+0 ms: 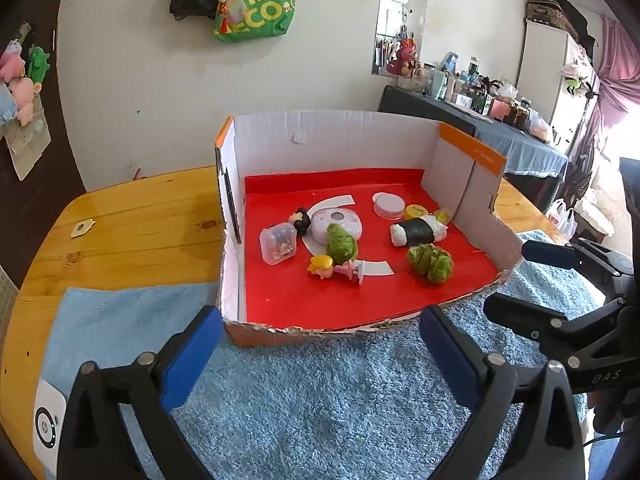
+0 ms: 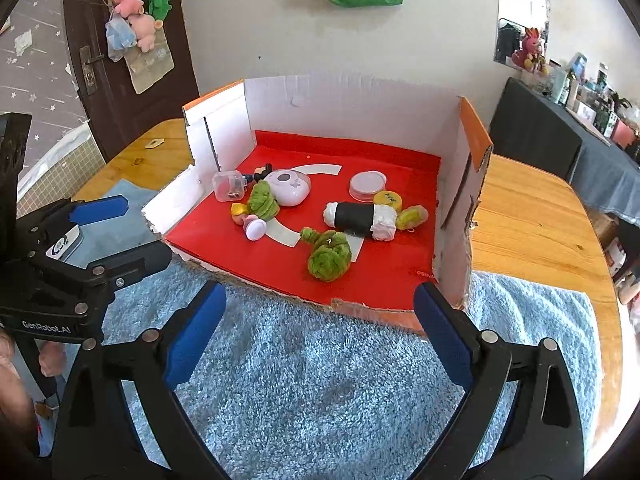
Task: Organize objects
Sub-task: 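Withdraw both open tools from the box back over the towel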
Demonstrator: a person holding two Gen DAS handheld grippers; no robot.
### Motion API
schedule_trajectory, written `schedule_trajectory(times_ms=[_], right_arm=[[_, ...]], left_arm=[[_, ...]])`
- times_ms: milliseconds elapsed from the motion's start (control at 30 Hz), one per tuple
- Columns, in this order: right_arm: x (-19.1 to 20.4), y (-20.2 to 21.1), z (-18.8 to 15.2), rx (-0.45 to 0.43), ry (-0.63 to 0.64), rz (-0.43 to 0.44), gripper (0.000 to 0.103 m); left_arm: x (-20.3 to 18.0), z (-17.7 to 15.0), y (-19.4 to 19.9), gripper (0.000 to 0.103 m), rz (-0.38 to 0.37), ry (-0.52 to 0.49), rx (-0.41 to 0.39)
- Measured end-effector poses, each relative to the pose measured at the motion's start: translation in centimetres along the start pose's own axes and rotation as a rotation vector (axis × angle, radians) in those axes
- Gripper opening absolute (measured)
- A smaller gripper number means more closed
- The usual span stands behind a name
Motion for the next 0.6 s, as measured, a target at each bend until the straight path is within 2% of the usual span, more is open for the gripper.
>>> schedule_trajectory(times_ms=[600], right_arm=[[0.2,1.3,-2.0,-0.008,-0.024,-0.009,0.096]], left_arm=[[-0.4,-2.0,0.3,0.103,-0.002,0.002,0.029]])
Point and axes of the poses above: each gripper's, at about its wrist camera, not at the fingertips, and y roughly against the way its jaws point, x to its left, z to its top, the point moved 4 cm from there along -y, roughly the way its jaws point, and after that the axes turned 3 degrees about -y, right-handed, at the moved point
